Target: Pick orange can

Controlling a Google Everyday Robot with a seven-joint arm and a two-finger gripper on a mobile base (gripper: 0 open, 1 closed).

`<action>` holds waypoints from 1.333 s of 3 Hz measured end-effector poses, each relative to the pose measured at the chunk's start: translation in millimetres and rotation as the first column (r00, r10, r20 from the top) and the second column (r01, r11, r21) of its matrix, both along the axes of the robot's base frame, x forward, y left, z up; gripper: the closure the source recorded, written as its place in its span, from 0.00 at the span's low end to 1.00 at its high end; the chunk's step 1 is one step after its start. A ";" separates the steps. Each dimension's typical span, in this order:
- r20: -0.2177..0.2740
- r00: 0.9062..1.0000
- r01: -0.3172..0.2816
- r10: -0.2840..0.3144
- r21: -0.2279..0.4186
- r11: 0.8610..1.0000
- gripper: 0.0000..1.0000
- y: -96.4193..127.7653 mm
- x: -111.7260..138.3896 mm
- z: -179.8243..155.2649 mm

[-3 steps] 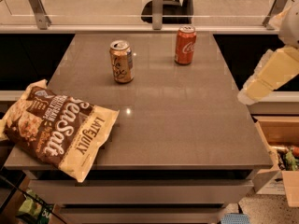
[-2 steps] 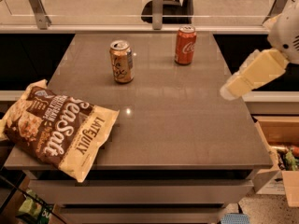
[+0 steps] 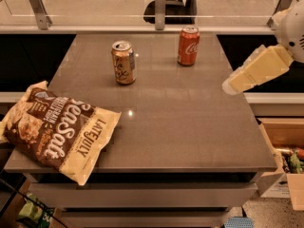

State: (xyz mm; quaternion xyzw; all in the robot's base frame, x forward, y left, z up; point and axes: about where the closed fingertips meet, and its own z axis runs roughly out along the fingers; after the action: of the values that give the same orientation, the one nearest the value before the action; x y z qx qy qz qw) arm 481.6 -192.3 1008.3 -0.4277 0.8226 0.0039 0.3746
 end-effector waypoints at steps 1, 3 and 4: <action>0.035 0.999 0.000 -0.002 0.054 0.999 0.00 8.1 4.7 -8.9; 0.152 0.988 -0.026 -0.010 0.233 0.972 0.00 41.6 36.8 -23.2; 0.190 0.982 -0.060 0.000 0.314 0.947 0.00 63.9 57.9 -29.2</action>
Offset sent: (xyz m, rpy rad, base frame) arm 0.0365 0.0393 -0.0253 0.2717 -0.1856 0.0013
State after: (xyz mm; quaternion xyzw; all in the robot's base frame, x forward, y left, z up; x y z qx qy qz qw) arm 539.5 -128.4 979.2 -0.3725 0.7656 0.1020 0.5145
